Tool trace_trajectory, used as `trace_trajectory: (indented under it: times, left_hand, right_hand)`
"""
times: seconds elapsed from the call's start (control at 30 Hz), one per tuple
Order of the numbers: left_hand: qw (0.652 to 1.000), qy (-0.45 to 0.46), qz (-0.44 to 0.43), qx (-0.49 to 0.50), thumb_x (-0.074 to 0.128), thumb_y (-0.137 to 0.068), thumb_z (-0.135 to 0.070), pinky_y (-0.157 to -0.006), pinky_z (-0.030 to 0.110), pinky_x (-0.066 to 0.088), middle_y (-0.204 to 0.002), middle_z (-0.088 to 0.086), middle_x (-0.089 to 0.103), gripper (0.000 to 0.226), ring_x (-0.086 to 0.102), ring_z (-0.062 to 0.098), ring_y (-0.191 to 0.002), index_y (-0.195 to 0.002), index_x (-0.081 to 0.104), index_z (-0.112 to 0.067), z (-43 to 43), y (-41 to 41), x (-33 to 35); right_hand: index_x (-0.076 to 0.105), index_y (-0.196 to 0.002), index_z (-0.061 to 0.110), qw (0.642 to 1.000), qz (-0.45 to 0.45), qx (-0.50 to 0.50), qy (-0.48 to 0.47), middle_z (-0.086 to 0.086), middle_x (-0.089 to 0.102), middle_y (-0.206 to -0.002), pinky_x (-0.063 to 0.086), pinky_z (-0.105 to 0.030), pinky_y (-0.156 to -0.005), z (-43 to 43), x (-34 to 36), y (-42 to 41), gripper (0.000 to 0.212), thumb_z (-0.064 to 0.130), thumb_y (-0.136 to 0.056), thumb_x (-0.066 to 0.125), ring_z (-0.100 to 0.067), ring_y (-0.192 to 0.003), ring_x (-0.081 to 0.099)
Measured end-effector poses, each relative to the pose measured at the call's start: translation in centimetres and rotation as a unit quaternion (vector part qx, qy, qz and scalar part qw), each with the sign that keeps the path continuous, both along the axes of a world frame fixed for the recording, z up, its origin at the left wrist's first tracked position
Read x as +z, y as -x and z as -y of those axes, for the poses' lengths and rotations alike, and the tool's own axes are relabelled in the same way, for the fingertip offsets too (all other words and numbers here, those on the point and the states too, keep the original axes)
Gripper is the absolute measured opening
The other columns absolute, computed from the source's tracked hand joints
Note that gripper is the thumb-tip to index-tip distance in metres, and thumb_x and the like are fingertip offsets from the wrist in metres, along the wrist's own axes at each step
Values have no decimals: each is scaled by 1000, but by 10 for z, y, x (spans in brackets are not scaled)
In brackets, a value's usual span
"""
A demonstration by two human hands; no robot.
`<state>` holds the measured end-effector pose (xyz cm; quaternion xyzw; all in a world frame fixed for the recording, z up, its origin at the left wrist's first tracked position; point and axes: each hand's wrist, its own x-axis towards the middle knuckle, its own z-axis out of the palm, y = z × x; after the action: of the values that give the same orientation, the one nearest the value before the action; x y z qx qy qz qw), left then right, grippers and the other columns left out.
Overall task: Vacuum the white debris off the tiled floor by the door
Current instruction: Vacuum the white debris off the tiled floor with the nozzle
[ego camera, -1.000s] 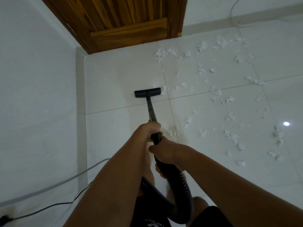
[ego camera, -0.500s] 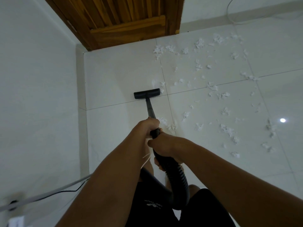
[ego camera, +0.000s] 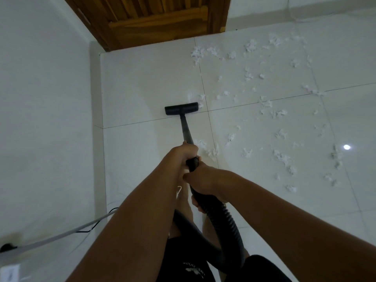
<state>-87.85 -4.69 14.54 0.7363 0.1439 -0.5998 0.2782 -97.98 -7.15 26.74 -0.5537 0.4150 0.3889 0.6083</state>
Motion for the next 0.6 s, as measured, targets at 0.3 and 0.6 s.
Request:
trace_trajectory:
  times: [0.3,0.6]
  left_hand:
    - [1000,25,-1,14,41,-103,-12,-68,31,56,-76,10,57,65,56,16,-61,-159,14,-31,27,-76,-40]
    - [999,42,22,21,41,-103,-15,-70,31,56,-79,10,59,70,59,14,-63,-159,7,-41,68,-165,-77]
  right_hand:
    - [28,-143,15,999,-50,-8,-16,-18,58,-81,51,-30,-44,26,-30,-66,42,19,-105,46,-22,-50,57]
    - [6,-159,22,999,-22,-28,3,-15,55,-79,46,-20,-33,61,-66,-150,66,17,-106,45,-15,-28,52]
